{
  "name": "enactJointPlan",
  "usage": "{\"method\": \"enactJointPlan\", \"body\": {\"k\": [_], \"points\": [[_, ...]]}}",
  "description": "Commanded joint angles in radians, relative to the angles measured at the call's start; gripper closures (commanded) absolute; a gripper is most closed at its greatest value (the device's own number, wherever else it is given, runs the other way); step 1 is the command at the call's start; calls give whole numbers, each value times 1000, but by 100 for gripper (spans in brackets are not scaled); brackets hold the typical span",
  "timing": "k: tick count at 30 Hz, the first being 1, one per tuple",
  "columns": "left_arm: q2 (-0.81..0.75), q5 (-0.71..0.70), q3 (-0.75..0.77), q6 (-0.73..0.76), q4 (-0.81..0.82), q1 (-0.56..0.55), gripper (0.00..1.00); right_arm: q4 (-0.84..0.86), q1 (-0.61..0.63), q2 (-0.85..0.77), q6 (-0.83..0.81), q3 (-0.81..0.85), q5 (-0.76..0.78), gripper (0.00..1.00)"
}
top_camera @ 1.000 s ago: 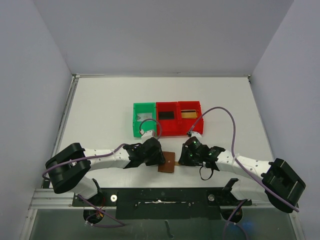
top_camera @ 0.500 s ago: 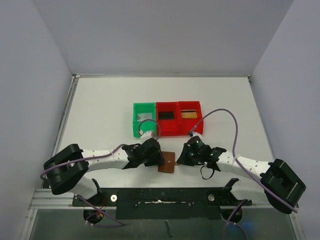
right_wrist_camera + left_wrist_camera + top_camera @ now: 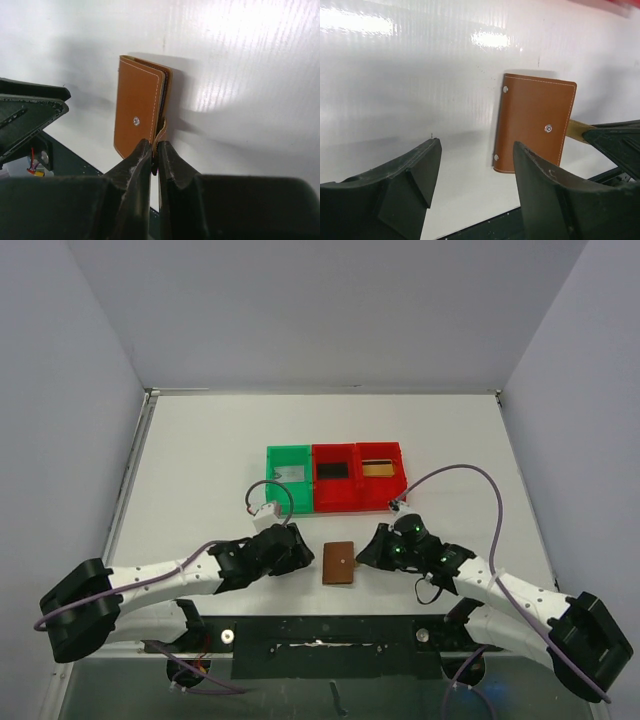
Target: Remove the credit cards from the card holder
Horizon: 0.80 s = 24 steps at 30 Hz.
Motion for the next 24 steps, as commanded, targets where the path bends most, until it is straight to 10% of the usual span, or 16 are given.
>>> {"method": "enactJointPlan", "body": {"k": [1,24], "points": [[-118,-65,-37,-34,18,19,40,30,-3,-79,-63,58,-4,100],[-388,-66,-91,-40,-55,72,23,278,37,131,-124,207,-278,100]]}}
